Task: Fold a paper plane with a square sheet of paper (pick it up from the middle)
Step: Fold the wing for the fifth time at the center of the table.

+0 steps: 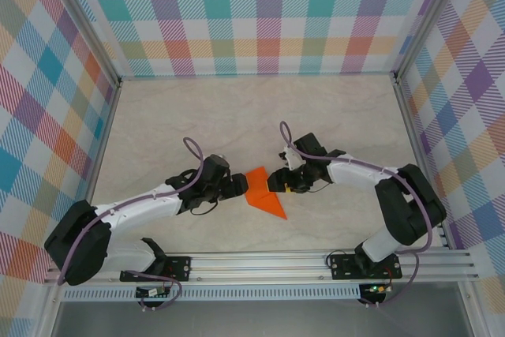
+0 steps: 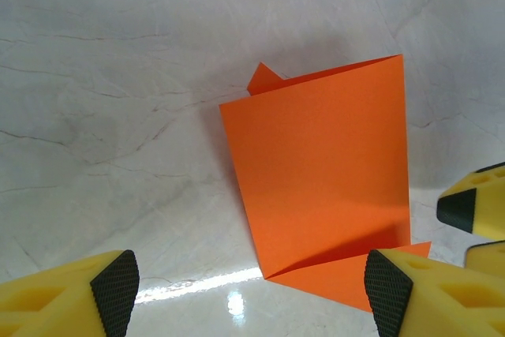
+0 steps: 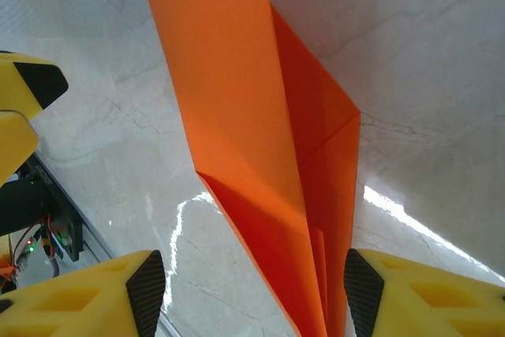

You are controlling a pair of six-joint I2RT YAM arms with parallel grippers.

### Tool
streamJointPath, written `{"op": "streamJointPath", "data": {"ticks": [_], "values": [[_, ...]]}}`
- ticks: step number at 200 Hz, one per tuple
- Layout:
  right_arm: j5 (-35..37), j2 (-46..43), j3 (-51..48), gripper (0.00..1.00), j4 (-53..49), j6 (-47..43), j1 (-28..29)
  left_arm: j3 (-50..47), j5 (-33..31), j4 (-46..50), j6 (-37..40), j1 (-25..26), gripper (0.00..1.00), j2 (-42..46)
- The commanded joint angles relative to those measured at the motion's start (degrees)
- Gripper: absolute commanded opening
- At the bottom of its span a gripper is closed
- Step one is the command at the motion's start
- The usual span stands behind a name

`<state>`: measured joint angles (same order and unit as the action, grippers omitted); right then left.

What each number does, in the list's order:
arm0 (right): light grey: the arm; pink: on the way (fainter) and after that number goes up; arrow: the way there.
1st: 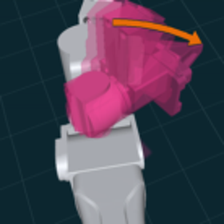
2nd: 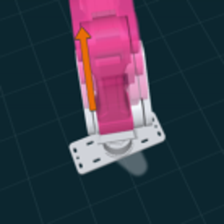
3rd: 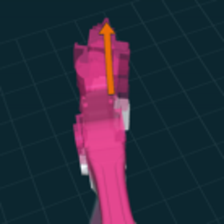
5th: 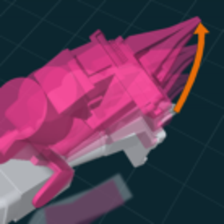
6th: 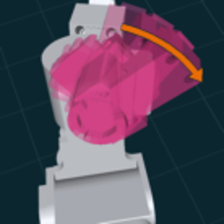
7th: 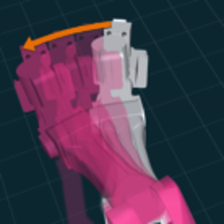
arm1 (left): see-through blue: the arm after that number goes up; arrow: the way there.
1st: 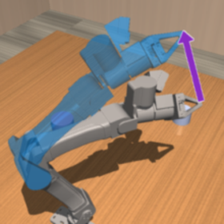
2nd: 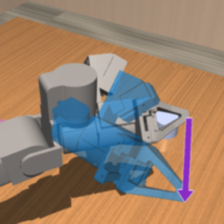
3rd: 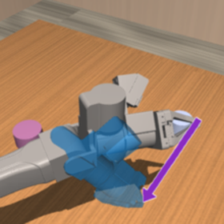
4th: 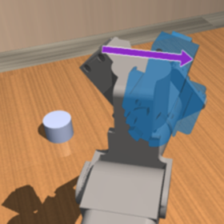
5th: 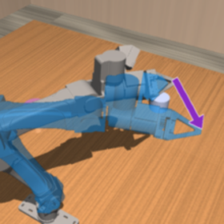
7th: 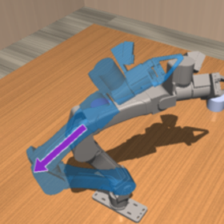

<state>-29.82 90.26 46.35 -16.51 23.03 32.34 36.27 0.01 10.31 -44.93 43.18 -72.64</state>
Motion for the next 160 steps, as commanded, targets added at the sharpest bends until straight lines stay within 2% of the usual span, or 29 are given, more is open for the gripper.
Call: {"op": "streamJointPath", "data": {"ticks": [1,29,86,125,160], "values": [[-3.2,2.6,0.7,0.63,3.2,-1.4,-0.2,0.5,1.9,-1.4,0.5,-0.5,0.78,-0.3],[-4.7,5.1,1.1,0.59,3.8,-2.5,-0.2,0.0,1.3,-1.5,0.5,-0.5,0.78,0.3],[-6.1,7.8,-0.4,0.36,8.8,1.1,-0.2,-0.4,1.8,-0.9,0.3,-0.5,0.78,0.5],[-3.0,7.0,-4.0,0.17,16.6,12.0,-0.2,-0.4,2.3,-1.1,0.1,-0.5,0.78,0.2],[-1.1,5.7,-9.3,0.10,27.2,22.6,-0.2,0.0,2.3,-1.0,0.0,-0.5,0.78,-0.3]]}}
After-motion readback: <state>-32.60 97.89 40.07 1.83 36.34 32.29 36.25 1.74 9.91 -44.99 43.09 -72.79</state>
